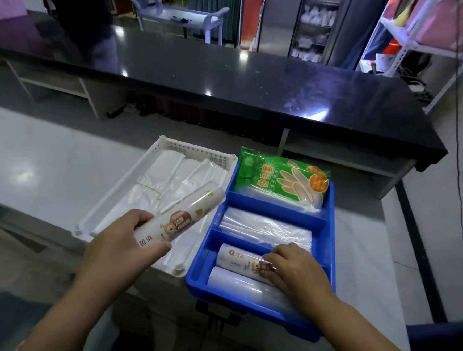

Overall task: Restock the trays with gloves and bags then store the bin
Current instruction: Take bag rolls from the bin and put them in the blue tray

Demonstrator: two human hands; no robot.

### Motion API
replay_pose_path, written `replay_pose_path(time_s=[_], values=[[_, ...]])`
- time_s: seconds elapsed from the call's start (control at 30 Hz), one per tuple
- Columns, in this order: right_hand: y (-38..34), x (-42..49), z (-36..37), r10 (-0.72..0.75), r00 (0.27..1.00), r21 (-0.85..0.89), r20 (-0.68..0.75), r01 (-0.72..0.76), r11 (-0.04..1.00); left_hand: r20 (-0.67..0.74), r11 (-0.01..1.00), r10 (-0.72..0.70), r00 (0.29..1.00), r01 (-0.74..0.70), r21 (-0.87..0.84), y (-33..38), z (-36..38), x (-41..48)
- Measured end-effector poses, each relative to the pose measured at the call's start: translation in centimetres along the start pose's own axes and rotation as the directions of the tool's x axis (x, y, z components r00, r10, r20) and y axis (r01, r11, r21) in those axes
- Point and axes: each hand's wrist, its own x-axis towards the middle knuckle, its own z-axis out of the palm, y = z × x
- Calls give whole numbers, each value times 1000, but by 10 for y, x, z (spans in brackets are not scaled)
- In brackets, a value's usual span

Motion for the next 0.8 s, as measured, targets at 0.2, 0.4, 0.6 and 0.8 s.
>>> replay_pose_path(time_s=[0.2,0.4,0.6,0.8], values=[[-50,40,8,-188,967,176,172,158,972,23,998,56,998,-57,21,0,-9,11],[-64,63,8,-223,910,45,349,221,974,31,995,95,995,-96,38,-3,-19,26],[-57,53,-20,-95,957,219,273,34,975,101,987,153,983,-156,28,-2,-11,43],[-40,8,-45,314,931,607,187,-361,708,234,962,250,939,-268,46,8,8,54]])
